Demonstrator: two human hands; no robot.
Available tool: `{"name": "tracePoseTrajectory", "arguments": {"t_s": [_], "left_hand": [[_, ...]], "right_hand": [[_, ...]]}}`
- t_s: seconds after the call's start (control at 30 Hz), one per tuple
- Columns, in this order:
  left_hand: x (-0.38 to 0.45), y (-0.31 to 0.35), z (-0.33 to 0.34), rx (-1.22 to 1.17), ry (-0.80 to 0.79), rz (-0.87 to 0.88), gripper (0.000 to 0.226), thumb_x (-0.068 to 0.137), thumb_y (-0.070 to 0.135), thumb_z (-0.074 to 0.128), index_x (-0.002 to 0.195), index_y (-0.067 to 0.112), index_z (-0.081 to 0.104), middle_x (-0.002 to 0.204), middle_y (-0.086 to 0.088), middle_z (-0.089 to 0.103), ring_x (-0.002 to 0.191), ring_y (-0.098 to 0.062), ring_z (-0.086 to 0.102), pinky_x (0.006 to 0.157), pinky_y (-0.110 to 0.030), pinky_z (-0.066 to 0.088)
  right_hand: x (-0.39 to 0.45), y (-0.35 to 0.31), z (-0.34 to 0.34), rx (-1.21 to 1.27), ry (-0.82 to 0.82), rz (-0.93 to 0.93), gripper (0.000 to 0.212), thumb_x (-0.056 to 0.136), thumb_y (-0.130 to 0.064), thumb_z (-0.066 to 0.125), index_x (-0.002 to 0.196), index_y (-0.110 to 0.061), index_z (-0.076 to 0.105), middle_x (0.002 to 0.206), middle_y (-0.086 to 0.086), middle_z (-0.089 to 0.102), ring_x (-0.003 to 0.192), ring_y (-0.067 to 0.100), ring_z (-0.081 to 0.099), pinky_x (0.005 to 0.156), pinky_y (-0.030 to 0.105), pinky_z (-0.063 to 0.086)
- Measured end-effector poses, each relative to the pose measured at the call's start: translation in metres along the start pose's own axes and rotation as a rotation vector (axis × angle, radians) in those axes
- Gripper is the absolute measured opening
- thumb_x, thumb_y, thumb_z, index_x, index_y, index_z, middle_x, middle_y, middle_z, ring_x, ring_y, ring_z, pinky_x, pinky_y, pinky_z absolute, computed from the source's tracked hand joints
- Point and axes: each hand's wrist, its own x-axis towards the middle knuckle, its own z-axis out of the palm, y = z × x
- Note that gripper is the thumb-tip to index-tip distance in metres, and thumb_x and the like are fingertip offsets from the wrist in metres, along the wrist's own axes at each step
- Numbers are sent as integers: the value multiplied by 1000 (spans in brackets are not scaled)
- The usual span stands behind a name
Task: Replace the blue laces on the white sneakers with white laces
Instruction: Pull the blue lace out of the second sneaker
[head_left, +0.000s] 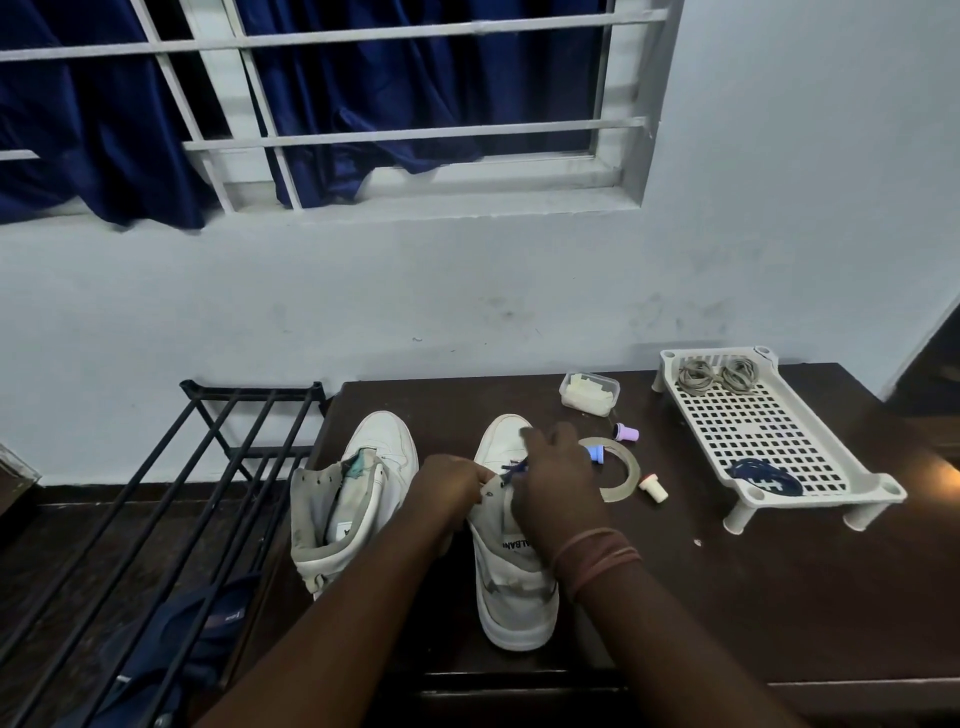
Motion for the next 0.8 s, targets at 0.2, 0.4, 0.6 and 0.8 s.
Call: {"name": "tracePoseTrajectory", "arguments": {"t_s": [0.2, 0.4, 0.6, 0.8], "left_hand": [[1, -2, 1, -48, 41, 18, 39, 72, -1, 47, 75, 17, 82, 66, -7, 66, 59, -19, 50, 54, -26, 34], [4, -4, 3, -40, 26, 36, 40, 68, -1, 45, 78, 14, 82, 71, -10, 66, 65, -22, 52, 59, -30, 35], [6, -3, 4, -123, 61, -45, 27, 68, 7, 54, 73, 12, 80, 66, -9, 60, 66, -23, 48, 62, -35, 36], [5, -3, 4, -37, 4, -1, 41, 62, 8, 44, 69, 24, 81, 72, -5, 63, 73, -25, 54, 68, -36, 40]], "right_hand": [[-1, -1, 2, -51, -18, -74, 5, 66, -17, 63, 62, -18, 61, 78, 5, 56, 67, 29, 55, 56, 36, 46], [14, -20, -36, 903, 108, 417, 25, 90, -20, 48, 71, -9, 38, 60, 2, 51, 56, 15, 46, 59, 34, 39], [4, -3, -15, 26, -136, 6, 47, 76, -37, 62, 114, -18, 41, 85, -4, 63, 81, 27, 63, 80, 43, 43], [-1, 2, -2, -317, -137, -47, 11, 68, -31, 75, 70, -23, 68, 80, 4, 57, 77, 30, 55, 72, 43, 46]]}}
